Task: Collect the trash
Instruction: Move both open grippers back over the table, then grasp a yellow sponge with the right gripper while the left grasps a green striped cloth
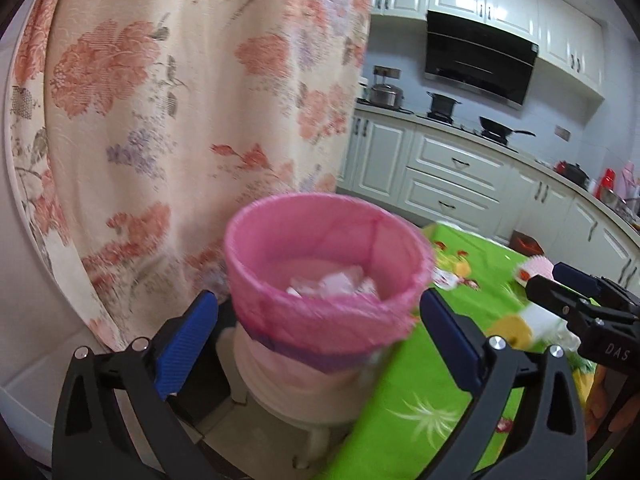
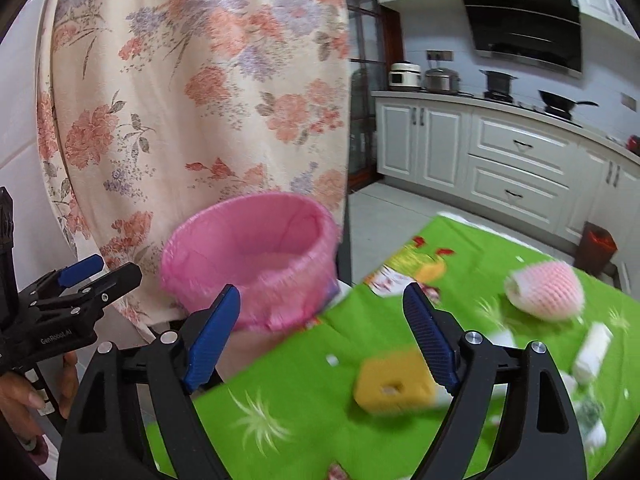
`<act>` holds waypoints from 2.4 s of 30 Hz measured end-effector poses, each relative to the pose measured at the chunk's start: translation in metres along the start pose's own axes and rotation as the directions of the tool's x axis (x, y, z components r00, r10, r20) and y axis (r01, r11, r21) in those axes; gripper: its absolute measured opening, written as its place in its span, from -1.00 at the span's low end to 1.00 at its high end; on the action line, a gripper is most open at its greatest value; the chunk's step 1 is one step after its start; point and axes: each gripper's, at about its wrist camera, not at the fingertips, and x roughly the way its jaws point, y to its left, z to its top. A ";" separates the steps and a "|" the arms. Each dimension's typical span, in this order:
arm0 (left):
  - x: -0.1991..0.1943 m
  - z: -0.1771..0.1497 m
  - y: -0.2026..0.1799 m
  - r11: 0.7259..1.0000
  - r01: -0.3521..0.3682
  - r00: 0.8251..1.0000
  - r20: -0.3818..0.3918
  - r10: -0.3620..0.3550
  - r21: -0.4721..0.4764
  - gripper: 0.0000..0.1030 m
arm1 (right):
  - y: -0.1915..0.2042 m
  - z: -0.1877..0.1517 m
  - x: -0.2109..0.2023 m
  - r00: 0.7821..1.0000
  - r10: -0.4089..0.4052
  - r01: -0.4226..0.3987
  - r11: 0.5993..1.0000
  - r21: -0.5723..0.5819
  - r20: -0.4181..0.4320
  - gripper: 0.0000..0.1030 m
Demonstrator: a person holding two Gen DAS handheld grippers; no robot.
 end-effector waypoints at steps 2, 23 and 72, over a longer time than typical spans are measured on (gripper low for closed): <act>-0.003 -0.006 -0.009 1.000 0.015 1.000 -0.006 -0.015 0.010 0.90 | -0.008 -0.008 -0.009 1.000 -0.024 0.024 1.000 0.014 -0.005 0.55; 0.007 -0.071 -0.147 0.956 0.212 0.976 -0.082 -0.199 0.204 0.90 | -0.108 -0.129 -0.089 0.939 -0.321 0.340 0.923 0.178 -0.127 0.55; 0.003 -0.118 -0.321 0.826 0.461 0.885 -0.226 -0.406 0.324 0.90 | -0.199 -0.199 -0.205 0.868 -0.470 0.495 0.796 0.348 -0.158 -0.08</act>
